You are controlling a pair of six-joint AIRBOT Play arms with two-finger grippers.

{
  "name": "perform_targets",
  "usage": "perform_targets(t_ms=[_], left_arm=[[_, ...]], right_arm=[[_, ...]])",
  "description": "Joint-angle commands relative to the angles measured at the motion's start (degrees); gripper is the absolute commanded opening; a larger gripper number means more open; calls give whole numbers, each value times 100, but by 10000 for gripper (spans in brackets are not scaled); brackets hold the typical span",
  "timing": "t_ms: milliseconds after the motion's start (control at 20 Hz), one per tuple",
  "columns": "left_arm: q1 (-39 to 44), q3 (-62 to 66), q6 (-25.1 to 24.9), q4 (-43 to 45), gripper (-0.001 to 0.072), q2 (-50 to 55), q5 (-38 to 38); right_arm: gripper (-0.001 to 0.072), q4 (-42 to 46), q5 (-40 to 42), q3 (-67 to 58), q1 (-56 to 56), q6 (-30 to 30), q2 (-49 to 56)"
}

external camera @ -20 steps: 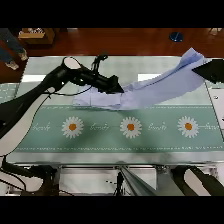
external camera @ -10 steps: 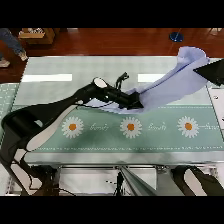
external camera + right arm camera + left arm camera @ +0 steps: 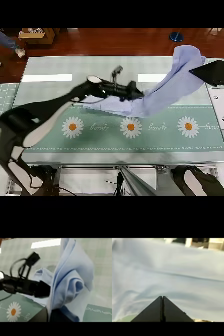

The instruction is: Fold the shirts.

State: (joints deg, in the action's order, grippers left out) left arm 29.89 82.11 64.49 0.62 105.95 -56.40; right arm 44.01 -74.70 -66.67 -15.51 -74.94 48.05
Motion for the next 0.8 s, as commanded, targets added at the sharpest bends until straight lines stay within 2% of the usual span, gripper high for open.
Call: perform_targets(t_ms=[0,350,500,650,700,750], left_arm=[[-1023,4,-474,-103,15,-984,-614],[-3366,2,-485,111,16,-2826,-2085],[-3884,2,-485,111,16,-3311,-2479],[-3974,2,-485,168,16,-3585,-2638],[-3945,2,-485,293,16,-3615,-2647],[-3910,2,-485,446,16,-3615,-2660]], right_arm=[[24,651,516,2,748,-264,144],[24,752,2809,2,3193,-474,1993],[24,647,3886,2,4260,-761,3093],[38,-219,4835,0,5128,-903,3980],[172,-553,5152,0,5368,-863,4159],[357,-706,5281,0,5512,-855,4227]])
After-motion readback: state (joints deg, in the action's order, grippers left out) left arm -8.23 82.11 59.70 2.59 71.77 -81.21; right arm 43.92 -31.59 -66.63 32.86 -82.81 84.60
